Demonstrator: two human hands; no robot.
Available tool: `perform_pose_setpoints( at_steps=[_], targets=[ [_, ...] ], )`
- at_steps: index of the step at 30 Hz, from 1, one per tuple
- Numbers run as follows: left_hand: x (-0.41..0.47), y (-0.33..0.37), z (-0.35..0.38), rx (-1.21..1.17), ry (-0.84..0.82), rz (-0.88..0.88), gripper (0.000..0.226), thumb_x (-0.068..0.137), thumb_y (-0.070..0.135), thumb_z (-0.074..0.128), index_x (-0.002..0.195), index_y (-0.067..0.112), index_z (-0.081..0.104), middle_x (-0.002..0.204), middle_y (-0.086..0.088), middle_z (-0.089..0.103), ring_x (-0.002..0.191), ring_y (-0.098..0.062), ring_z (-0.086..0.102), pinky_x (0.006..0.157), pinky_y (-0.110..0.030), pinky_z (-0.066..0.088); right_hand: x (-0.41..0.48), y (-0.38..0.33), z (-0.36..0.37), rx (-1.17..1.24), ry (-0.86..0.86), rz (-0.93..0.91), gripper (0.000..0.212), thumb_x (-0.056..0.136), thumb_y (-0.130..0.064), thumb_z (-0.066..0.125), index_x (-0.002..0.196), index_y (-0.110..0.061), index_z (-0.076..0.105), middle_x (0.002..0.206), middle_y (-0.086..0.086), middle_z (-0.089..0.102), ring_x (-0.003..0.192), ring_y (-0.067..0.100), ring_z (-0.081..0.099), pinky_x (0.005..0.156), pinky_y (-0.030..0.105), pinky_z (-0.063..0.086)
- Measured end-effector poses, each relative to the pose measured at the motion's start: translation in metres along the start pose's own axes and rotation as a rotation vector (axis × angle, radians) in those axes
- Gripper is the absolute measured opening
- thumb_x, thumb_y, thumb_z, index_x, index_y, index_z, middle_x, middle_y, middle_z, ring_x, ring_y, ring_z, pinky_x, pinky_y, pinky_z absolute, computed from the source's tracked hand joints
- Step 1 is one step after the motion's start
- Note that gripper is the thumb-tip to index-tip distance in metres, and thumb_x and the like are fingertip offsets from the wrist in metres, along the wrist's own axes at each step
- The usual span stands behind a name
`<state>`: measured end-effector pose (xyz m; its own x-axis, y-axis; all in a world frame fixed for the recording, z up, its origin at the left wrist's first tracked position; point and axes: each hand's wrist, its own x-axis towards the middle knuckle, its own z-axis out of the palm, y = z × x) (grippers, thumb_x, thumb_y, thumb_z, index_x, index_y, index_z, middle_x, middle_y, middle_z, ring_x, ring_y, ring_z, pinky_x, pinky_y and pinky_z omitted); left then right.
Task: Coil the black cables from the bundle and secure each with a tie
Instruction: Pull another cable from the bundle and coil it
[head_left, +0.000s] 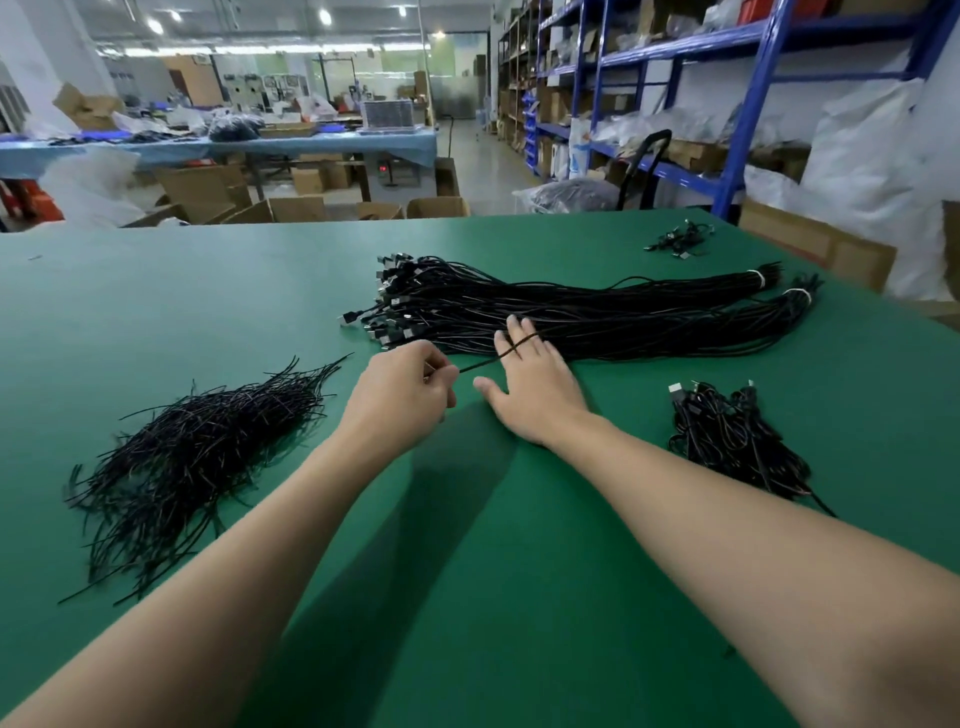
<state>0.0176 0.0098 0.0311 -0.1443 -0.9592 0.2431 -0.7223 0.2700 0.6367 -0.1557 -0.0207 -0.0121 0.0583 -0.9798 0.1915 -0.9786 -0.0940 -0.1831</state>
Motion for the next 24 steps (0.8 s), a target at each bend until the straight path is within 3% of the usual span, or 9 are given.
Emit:
perform_pose_setpoints(
  at_steps=[4,9,13,16,18,20,22,24],
  targets=[
    [-0.005,-0.011,-0.015,-0.019,-0.017,-0.002,0.017,0.102,0.02,0.056,0.086,0.022,0.061,0.069,0.006,0.07,0.051,-0.006,0.063,0.051,-0.021,0.047,0.021,0.008,0.012,-0.018,-0.104,0.136,0.085,0.1,-0.068,0.023,0.162,-0.015,0.002,0.169,0.008,-0.01,0.155,0.019,-0.012,0.126,0.039,-0.003],
    [-0.006,-0.032,-0.04,-0.063,0.048,-0.035,0.017,0.102,0.02,0.058,0.086,0.019,0.065,0.066,0.005,0.069,0.049,-0.002,0.062,0.048,-0.02,0.043,0.028,0.013,0.016,0.002,-0.131,0.145,0.086,0.098,-0.071,0.022,0.162,-0.017,0.002,0.169,0.006,-0.009,0.155,0.018,-0.012,0.124,0.037,-0.003],
    [-0.007,-0.05,-0.077,-0.17,0.223,-0.083,0.018,0.101,0.02,0.06,0.084,0.021,0.066,0.062,0.007,0.069,0.046,0.0,0.058,0.041,-0.016,0.041,0.027,0.016,0.012,0.03,-0.145,0.13,0.088,0.096,-0.073,0.027,0.162,-0.019,0.004,0.169,0.004,-0.007,0.156,0.017,-0.009,0.124,0.036,-0.002],
    [-0.02,-0.059,-0.102,-0.296,0.36,-0.11,0.017,0.1,0.023,0.062,0.084,0.022,0.067,0.069,0.008,0.073,0.049,0.002,0.06,0.04,-0.01,0.037,0.024,0.018,0.001,0.048,-0.188,0.128,0.087,0.098,-0.07,0.033,0.162,-0.02,0.004,0.169,0.004,-0.008,0.155,0.016,-0.009,0.125,0.037,-0.002],
    [-0.034,-0.055,-0.095,-0.392,0.298,-0.141,0.015,0.1,0.025,0.062,0.089,0.018,0.068,0.073,0.006,0.075,0.057,-0.002,0.067,0.048,-0.014,0.044,0.016,0.01,-0.008,0.066,-0.128,0.103,0.079,0.101,-0.057,0.04,0.162,-0.017,0.008,0.169,0.005,-0.004,0.156,0.017,-0.006,0.126,0.037,0.0],
    [-0.05,-0.046,-0.076,-0.466,0.177,-0.151,0.013,0.101,0.025,0.062,0.094,0.015,0.068,0.078,0.003,0.077,0.067,-0.008,0.073,0.057,-0.02,0.045,-0.001,-0.012,-0.015,0.381,-0.076,0.066,0.066,0.102,-0.029,0.048,0.16,-0.013,0.02,0.169,0.006,0.012,0.156,0.016,0.007,0.124,0.031,0.007],
    [-0.065,-0.036,-0.055,-0.499,0.078,-0.127,0.01,0.1,0.021,0.062,0.096,0.013,0.066,0.082,0.0,0.078,0.074,-0.014,0.076,0.056,-0.016,0.045,-0.028,-0.039,-0.022,1.076,-0.178,0.117,0.054,0.1,-0.01,0.045,0.154,-0.007,0.036,0.158,0.01,0.04,0.147,0.017,0.035,0.119,0.028,0.024],
    [-0.077,-0.026,-0.038,-0.536,-0.007,-0.111,0.007,0.099,0.014,0.062,0.096,0.008,0.063,0.082,-0.003,0.079,0.077,-0.017,0.077,0.054,-0.01,0.044,-0.053,-0.055,-0.028,1.704,-0.26,0.236,0.041,0.102,-0.014,0.041,0.142,-0.005,0.048,0.136,0.015,0.063,0.127,0.023,0.06,0.111,0.034,0.042]
  ],
)
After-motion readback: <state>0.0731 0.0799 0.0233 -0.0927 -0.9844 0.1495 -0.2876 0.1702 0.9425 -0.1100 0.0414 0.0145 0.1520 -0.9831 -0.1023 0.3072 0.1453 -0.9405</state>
